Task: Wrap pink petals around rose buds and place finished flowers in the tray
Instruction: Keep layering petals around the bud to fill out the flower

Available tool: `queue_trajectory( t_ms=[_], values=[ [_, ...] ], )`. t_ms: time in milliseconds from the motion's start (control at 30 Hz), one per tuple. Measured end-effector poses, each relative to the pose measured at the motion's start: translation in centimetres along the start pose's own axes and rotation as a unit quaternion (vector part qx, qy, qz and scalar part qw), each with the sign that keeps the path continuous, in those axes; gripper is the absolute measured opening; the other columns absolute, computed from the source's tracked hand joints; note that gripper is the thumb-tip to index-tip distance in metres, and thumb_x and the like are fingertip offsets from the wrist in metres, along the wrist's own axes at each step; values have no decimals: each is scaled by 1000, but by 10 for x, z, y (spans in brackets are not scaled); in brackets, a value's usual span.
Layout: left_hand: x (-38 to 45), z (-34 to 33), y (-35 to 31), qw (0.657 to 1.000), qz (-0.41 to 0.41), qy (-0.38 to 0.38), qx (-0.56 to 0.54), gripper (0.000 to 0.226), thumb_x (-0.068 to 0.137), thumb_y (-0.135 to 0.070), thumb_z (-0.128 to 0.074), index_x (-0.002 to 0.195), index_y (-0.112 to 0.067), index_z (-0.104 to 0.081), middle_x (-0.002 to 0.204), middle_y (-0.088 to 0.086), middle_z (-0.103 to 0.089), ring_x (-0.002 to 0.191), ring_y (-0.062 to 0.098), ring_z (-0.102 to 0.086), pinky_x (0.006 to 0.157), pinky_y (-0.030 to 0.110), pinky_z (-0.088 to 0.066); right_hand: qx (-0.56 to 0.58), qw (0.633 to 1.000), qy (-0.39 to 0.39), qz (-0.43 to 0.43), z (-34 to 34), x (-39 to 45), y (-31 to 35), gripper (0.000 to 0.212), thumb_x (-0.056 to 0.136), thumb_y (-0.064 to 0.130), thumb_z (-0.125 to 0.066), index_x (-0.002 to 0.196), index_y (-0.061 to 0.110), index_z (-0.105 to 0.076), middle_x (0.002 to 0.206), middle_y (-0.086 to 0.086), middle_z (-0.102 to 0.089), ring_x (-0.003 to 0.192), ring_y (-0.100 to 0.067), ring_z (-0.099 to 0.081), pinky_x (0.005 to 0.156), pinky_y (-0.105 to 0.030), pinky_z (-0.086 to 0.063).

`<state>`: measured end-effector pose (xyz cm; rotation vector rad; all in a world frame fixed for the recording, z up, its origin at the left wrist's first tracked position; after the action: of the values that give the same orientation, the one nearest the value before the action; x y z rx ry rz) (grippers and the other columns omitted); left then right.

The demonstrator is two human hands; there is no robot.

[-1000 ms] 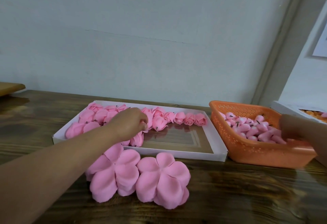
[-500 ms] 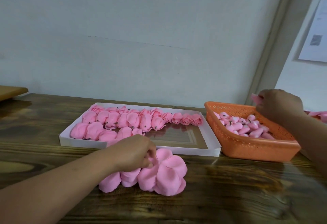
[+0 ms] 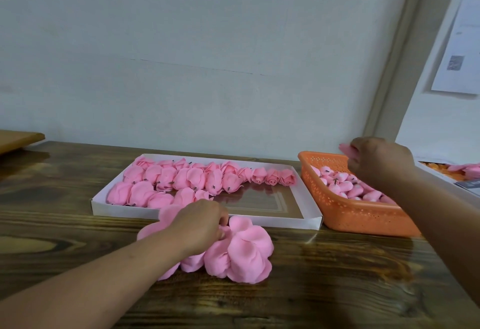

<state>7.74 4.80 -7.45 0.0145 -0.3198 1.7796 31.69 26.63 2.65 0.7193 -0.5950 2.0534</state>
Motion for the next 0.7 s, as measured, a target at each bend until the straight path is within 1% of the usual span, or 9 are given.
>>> queue_trajectory(
  t_ms=[67, 167, 233, 333, 433, 467, 533, 600, 700],
  values=[
    [0, -2, -1, 1000, -3, -3, 9, 15, 91, -27, -58, 85, -16, -65, 66, -9, -45, 73, 16, -48, 62, 26, -36, 2, 1000, 4, 6, 0, -3, 4, 35, 96, 39, -42, 78, 13, -58, 77, -6, -60, 69, -31, -58, 52, -25, -28],
    [-1, -3, -2, 999, -13, -11, 35, 15, 91, -28, -56, 79, -19, -60, 70, -7, -48, 72, 16, -46, 59, 26, -33, 5, 1000, 8, 10, 0, -8, 11, 33, 96, 36, -43, 77, 13, -57, 75, -5, -58, 67, -29, -55, 53, -25, -29],
    [-3, 1, -2, 999, -21, -12, 29, 16, 90, -27, -58, 75, -19, -59, 71, -7, -48, 70, 15, -46, 60, 27, -34, 18, 1000, 10, 14, 0, -11, 16, 34, 97, 36, -43, 73, 13, -54, 70, -3, -55, 62, -28, -52, 53, -25, -32],
    [-3, 18, -1, 999, -43, 7, -17, 22, 84, -16, -63, 65, -21, -53, 74, -7, -52, 74, 15, -52, 66, 28, -42, 49, 998, 25, 29, 4, -17, 23, 35, 97, 35, -45, 71, 13, -52, 66, -1, -52, 58, -24, -51, 52, -26, -40],
    [-2, 34, 1, 996, -35, 45, -64, 17, 82, -7, -61, 76, -22, -56, 78, -7, -57, 71, 7, -51, 64, 20, -42, 127, 991, 38, 15, 10, -22, 33, 24, 93, 27, -53, 75, 13, -58, 63, -1, -56, 55, -21, -51, 51, -25, -39],
    [-2, 37, 1, 995, -27, 51, -77, 15, 82, -6, -61, 81, -22, -59, 79, -8, -59, 72, 6, -52, 65, 21, -44, 161, 986, 40, 6, 12, -24, 37, 20, 92, 25, -54, 77, 13, -60, 64, -2, -59, 56, -21, -53, 52, -26, -42],
    [-1, 39, 1, 996, -21, 49, -74, 10, 83, -8, -63, 86, -18, -66, 78, -8, -60, 71, 6, -54, 67, 21, -46, 212, 976, 47, -10, 15, -27, 46, 17, 89, 23, -56, 83, 10, -64, 71, -6, -65, 63, -26, -58, 60, -34, -51],
    [-1, 39, 0, 998, -21, 43, -49, 9, 84, -11, -63, 84, -14, -70, 77, -6, -65, 72, 10, -57, 71, 27, -50, 228, 972, 54, -17, 16, -30, 54, 20, 89, 24, -56, 85, 7, -65, 74, -9, -66, 67, -28, -59, 65, -41, -54],
    [1, 36, -1, 999, -22, 39, -1, 18, 88, -13, -57, 88, -13, -74, 89, 2, -71, 84, 18, -62, 74, 36, -53, 234, 970, 61, -13, 14, -34, 60, 25, 91, 29, -54, 85, 9, -66, 74, -9, -67, 67, -27, -60, 64, -41, -54]
  ],
)
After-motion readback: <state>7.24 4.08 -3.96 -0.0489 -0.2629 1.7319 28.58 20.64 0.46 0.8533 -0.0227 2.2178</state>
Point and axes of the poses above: each hand's wrist, its own x-axis towards the middle knuckle, its own z-axis out of the back of the hand, y = z × x, the point moved 1 cm from there along x, towards the middle knuckle
